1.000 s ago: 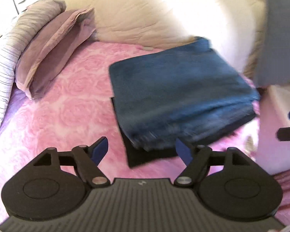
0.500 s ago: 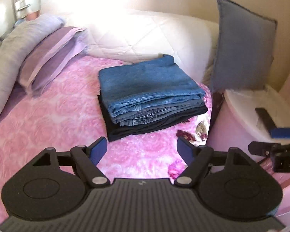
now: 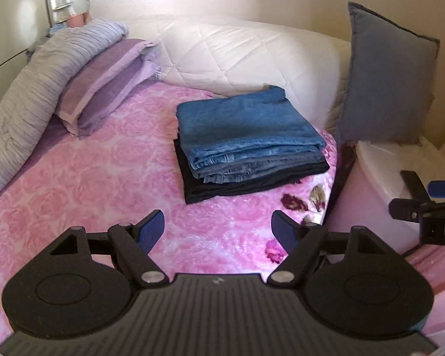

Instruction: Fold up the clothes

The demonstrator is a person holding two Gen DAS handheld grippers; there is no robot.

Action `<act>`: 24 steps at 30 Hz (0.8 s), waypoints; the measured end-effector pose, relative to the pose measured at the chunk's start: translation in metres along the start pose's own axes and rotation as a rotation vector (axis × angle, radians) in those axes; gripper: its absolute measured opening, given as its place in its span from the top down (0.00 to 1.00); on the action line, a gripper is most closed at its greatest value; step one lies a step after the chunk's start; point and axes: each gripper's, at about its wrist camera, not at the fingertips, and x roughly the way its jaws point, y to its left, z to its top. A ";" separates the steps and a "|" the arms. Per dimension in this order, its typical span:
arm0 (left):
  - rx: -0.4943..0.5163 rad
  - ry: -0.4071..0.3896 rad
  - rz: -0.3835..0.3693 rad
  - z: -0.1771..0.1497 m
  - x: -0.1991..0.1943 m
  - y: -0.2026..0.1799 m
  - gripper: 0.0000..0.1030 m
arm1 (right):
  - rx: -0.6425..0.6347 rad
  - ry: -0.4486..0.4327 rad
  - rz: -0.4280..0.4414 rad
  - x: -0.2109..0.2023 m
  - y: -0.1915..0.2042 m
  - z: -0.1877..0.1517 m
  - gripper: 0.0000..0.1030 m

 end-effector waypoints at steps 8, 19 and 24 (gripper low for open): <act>0.017 -0.012 0.017 0.007 0.005 -0.016 0.26 | -0.046 0.009 0.005 0.008 -0.014 0.009 0.25; -0.009 0.024 0.033 0.008 0.013 -0.026 0.26 | -0.060 0.021 0.041 0.022 -0.017 0.014 0.25; -0.033 0.034 0.041 0.007 0.014 -0.025 0.26 | -0.051 0.026 0.047 0.023 -0.018 0.013 0.25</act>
